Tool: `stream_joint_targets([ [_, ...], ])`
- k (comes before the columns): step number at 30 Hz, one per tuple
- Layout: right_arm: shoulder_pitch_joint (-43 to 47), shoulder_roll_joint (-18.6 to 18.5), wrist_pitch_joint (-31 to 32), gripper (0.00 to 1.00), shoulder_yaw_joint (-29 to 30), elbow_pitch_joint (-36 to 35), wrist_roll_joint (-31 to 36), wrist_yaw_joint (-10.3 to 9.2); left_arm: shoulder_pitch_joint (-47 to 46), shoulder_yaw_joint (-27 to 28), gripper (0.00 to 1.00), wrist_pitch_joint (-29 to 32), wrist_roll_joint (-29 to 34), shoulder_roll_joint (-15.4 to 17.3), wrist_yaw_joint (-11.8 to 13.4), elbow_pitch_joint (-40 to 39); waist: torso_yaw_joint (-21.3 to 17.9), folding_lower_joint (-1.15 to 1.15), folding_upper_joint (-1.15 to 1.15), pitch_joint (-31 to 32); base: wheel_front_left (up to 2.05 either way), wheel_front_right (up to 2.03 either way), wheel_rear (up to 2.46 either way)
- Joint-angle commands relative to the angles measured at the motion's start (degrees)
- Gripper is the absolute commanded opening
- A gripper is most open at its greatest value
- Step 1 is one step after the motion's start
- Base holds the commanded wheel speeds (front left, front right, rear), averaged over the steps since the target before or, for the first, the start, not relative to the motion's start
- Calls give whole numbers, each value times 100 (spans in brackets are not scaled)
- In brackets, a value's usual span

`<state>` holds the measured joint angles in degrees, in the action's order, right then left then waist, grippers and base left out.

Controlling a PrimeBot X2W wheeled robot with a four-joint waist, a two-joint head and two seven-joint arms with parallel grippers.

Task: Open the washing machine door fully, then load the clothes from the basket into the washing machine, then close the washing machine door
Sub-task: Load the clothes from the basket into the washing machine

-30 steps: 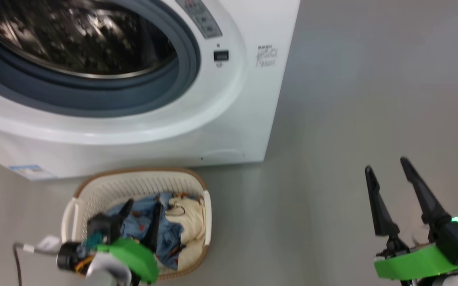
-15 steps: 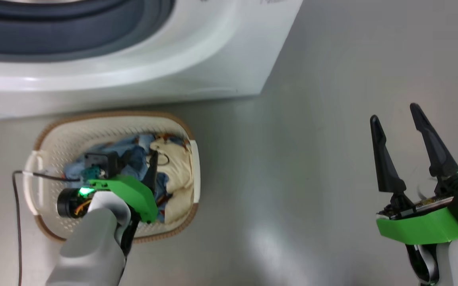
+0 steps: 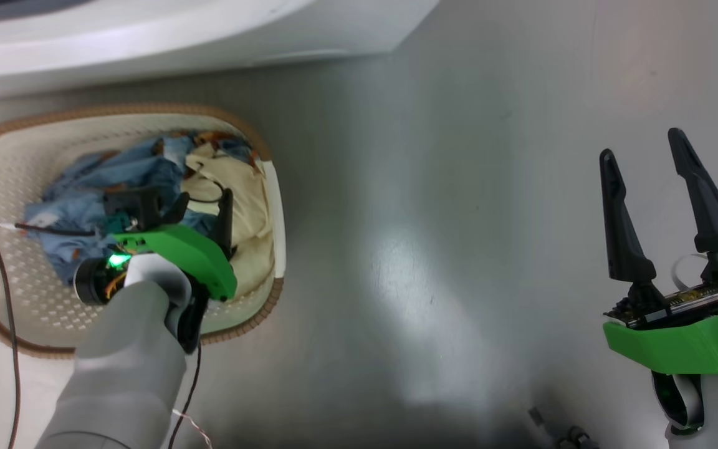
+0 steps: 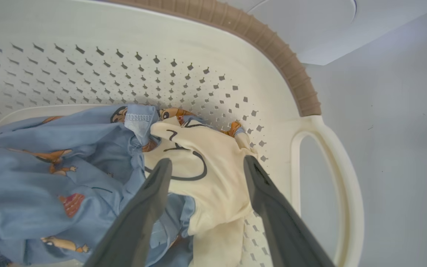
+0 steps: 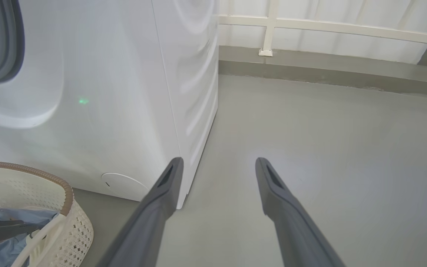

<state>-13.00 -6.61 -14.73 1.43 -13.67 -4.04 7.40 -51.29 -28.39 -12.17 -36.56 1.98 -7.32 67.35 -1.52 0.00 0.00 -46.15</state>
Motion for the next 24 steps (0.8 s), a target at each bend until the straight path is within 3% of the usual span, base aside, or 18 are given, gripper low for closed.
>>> stream_joint_targets([
  [1, 65, -4, -25, 100, -92, -181, -7, 9, 27, 32, 100, 2, -123, 211, -16, -1, -125, 0, 0, -428, 0, 0, 0],
  [18, 229, -46, -27, 100, -68, -489, 12, 9, -335, -306, 98, 193, -831, 276, -16, 396, -164, 0, 0, -842, 0, 0, 0],
  [19, 243, -50, -27, 100, -66, -497, 12, 9, -336, -328, 43, 196, -855, 269, -16, 404, -165, 0, 0, -840, 0, 0, 0],
  [20, 254, -53, -27, 100, -62, -502, 13, 9, -338, -351, 15, 201, -878, 263, -16, 411, -165, 0, 0, -837, 0, 0, 0],
  [21, 265, -52, -27, 100, -60, -506, 17, 9, -339, -372, 0, 212, -903, 258, -16, 420, -163, 0, 0, -831, 0, 0, 0],
  [24, 285, -44, -27, 100, -57, -508, 33, 9, -331, -439, 0, 225, -967, 245, -16, 441, -151, 0, 0, -786, 0, 0, 0],
])
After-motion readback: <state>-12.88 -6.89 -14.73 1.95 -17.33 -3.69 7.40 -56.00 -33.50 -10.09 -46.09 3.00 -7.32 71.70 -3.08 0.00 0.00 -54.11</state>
